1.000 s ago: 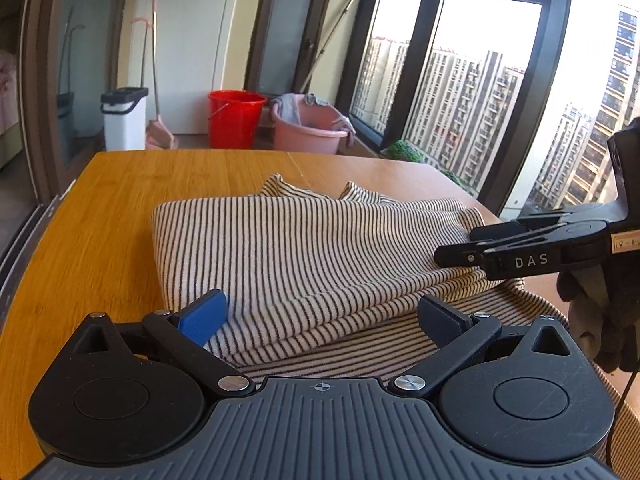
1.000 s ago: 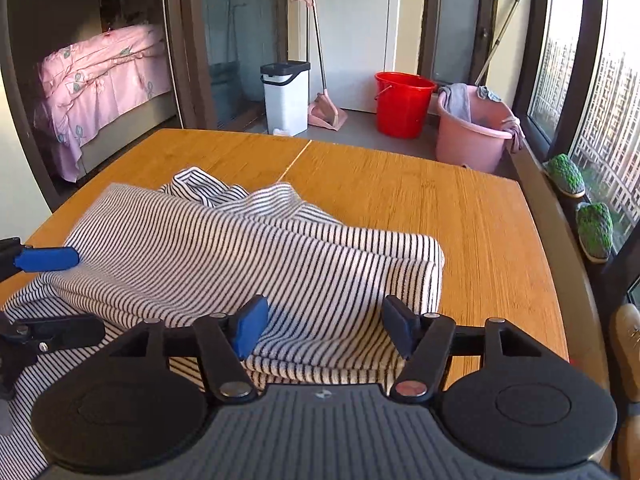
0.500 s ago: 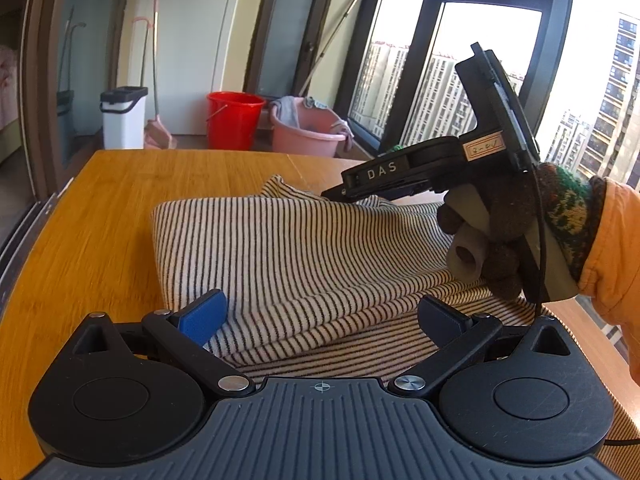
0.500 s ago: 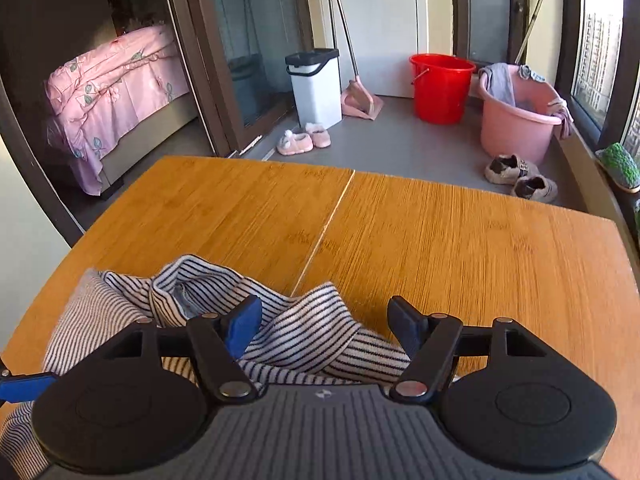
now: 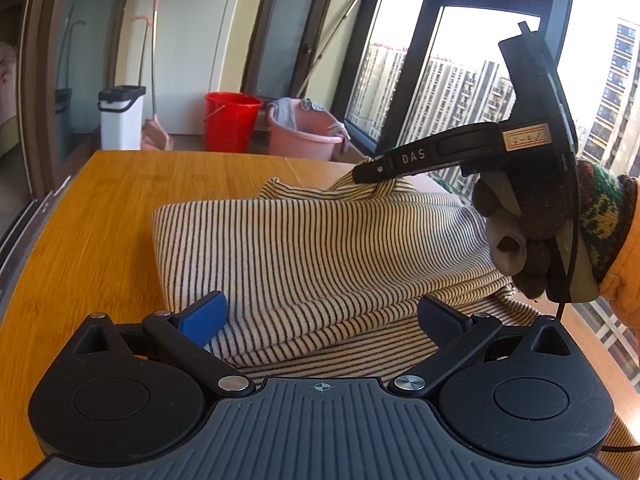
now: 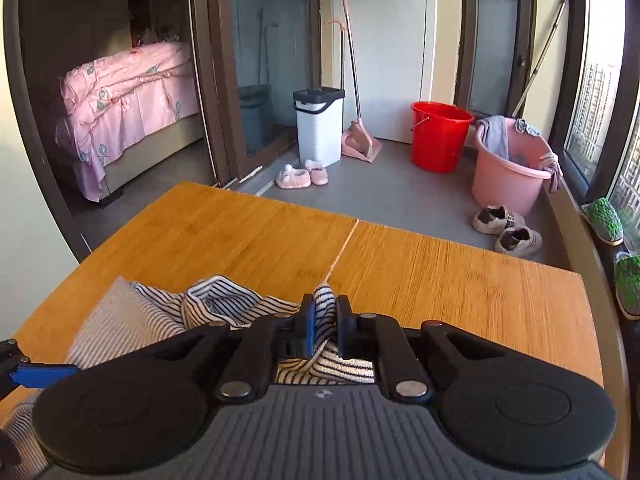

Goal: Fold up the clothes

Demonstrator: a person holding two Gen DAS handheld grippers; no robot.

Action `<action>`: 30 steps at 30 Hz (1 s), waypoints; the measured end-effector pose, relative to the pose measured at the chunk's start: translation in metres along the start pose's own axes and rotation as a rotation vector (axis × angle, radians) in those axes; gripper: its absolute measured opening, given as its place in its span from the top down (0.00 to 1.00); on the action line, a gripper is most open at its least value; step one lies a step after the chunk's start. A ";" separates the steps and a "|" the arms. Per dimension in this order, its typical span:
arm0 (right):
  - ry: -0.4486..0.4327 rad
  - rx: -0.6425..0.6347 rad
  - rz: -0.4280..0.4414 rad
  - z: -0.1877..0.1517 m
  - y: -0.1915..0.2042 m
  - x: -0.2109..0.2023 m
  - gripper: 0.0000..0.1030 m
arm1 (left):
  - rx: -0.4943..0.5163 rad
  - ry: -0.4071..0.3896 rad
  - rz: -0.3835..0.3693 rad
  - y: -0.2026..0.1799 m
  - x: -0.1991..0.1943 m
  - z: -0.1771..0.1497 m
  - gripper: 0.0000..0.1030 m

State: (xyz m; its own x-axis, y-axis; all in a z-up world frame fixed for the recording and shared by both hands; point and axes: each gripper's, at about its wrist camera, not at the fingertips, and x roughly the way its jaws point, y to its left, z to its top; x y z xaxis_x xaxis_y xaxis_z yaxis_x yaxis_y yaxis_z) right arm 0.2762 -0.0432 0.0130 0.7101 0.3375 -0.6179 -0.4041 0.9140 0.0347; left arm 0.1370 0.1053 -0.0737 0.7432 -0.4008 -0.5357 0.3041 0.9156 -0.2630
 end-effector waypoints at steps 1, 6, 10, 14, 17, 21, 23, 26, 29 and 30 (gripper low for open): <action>-0.026 -0.002 0.014 0.004 0.003 -0.014 0.91 | -0.020 -0.018 -0.017 0.004 -0.010 0.003 0.00; -0.156 0.054 0.157 -0.013 0.016 -0.114 0.91 | -0.057 -0.172 0.017 0.020 -0.076 0.026 0.00; -0.184 0.102 0.220 -0.061 0.024 -0.173 0.92 | -0.140 -0.211 -0.016 0.023 -0.108 0.039 0.00; -0.121 0.117 0.259 -0.126 0.040 -0.205 0.92 | -0.148 -0.150 -0.041 0.017 -0.119 0.036 0.00; -0.052 0.074 0.262 -0.158 0.053 -0.214 0.92 | -0.121 -0.101 -0.038 0.009 -0.124 0.027 0.00; 0.048 0.019 0.248 -0.198 0.066 -0.227 0.91 | -0.103 -0.013 -0.057 0.003 -0.131 0.005 0.00; 0.029 0.052 0.259 -0.206 0.059 -0.244 0.90 | -0.093 0.035 -0.053 0.000 -0.132 -0.008 0.00; -0.091 0.132 0.176 -0.202 0.035 -0.272 0.69 | -0.089 0.107 -0.050 -0.001 -0.125 -0.024 0.00; -0.145 0.262 0.084 -0.198 0.000 -0.275 0.60 | -0.136 0.157 -0.038 0.007 -0.108 -0.035 0.00; -0.141 0.311 0.075 -0.199 -0.011 -0.269 0.58 | -0.155 0.172 -0.034 0.009 -0.103 -0.040 0.00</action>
State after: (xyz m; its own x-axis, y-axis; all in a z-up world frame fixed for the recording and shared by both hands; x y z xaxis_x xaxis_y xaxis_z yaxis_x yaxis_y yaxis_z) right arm -0.0249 -0.1889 0.0224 0.7663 0.4141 -0.4912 -0.2783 0.9031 0.3272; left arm 0.0393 0.1539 -0.0528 0.6178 -0.4428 -0.6498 0.2223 0.8910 -0.3959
